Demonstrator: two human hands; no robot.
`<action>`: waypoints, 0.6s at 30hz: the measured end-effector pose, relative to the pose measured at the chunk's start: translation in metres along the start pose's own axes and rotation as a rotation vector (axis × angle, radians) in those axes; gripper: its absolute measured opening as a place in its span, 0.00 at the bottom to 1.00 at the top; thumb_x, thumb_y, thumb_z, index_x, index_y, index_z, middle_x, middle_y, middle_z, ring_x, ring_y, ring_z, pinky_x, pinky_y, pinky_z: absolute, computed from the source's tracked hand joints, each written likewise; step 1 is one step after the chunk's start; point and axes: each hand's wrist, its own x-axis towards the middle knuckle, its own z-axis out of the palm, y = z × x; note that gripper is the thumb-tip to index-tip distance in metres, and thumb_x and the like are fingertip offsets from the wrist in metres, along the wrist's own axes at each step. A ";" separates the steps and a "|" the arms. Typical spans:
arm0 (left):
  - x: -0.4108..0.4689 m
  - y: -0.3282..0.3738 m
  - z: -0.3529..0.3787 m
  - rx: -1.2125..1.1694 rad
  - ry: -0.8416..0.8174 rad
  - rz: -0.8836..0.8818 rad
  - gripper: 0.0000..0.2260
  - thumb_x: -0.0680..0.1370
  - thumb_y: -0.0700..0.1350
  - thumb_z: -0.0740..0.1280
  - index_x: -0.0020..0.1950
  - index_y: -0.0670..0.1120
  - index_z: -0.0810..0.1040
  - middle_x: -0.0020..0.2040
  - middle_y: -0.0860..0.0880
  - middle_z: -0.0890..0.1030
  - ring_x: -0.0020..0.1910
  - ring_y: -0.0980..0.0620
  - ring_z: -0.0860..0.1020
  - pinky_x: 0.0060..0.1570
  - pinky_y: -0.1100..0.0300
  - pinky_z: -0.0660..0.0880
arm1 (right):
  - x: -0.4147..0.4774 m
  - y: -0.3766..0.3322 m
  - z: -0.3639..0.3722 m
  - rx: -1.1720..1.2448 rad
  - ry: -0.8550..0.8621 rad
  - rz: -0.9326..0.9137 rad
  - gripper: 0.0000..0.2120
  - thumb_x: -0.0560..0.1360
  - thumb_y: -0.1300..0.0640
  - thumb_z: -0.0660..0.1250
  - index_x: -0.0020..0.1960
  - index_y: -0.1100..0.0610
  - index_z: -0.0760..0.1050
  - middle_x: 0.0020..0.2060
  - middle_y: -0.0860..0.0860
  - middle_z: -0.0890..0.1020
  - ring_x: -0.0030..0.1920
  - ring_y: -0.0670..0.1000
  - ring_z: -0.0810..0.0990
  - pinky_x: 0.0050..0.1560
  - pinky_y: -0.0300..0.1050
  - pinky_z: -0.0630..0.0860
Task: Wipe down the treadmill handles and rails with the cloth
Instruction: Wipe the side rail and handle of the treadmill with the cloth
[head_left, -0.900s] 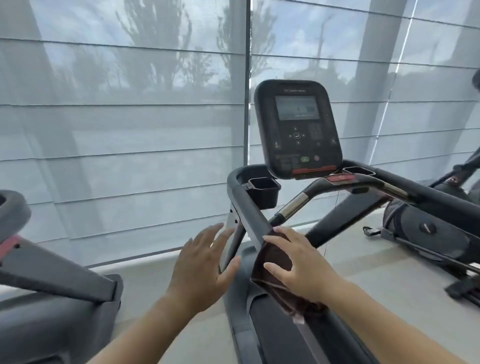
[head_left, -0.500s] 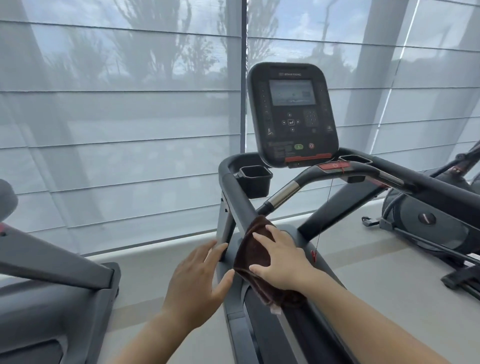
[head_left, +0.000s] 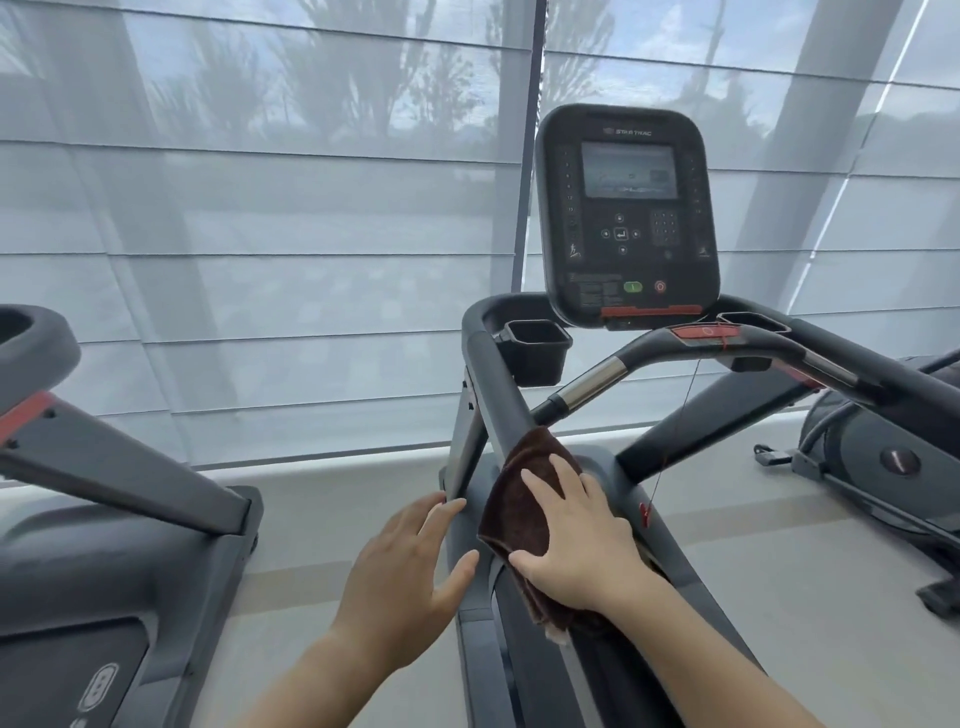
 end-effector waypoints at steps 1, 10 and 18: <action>-0.001 0.000 0.000 -0.008 0.003 -0.003 0.23 0.76 0.60 0.55 0.71 0.58 0.59 0.72 0.60 0.62 0.71 0.60 0.59 0.67 0.62 0.60 | 0.000 0.000 0.000 0.007 -0.019 0.008 0.43 0.69 0.38 0.65 0.74 0.42 0.44 0.76 0.46 0.40 0.75 0.57 0.43 0.67 0.65 0.60; -0.026 0.003 0.008 -0.059 0.001 -0.067 0.23 0.76 0.60 0.55 0.71 0.60 0.58 0.72 0.61 0.61 0.70 0.62 0.58 0.66 0.64 0.61 | -0.006 -0.006 0.002 -0.010 0.092 -0.027 0.30 0.74 0.50 0.63 0.73 0.47 0.56 0.76 0.49 0.52 0.73 0.57 0.53 0.65 0.62 0.67; -0.067 -0.013 -0.021 -0.062 0.057 -0.109 0.24 0.75 0.60 0.56 0.70 0.61 0.58 0.72 0.61 0.61 0.70 0.62 0.59 0.66 0.62 0.63 | -0.032 -0.022 -0.006 -0.061 0.256 -0.206 0.19 0.77 0.56 0.61 0.66 0.46 0.65 0.66 0.42 0.68 0.65 0.49 0.66 0.57 0.53 0.65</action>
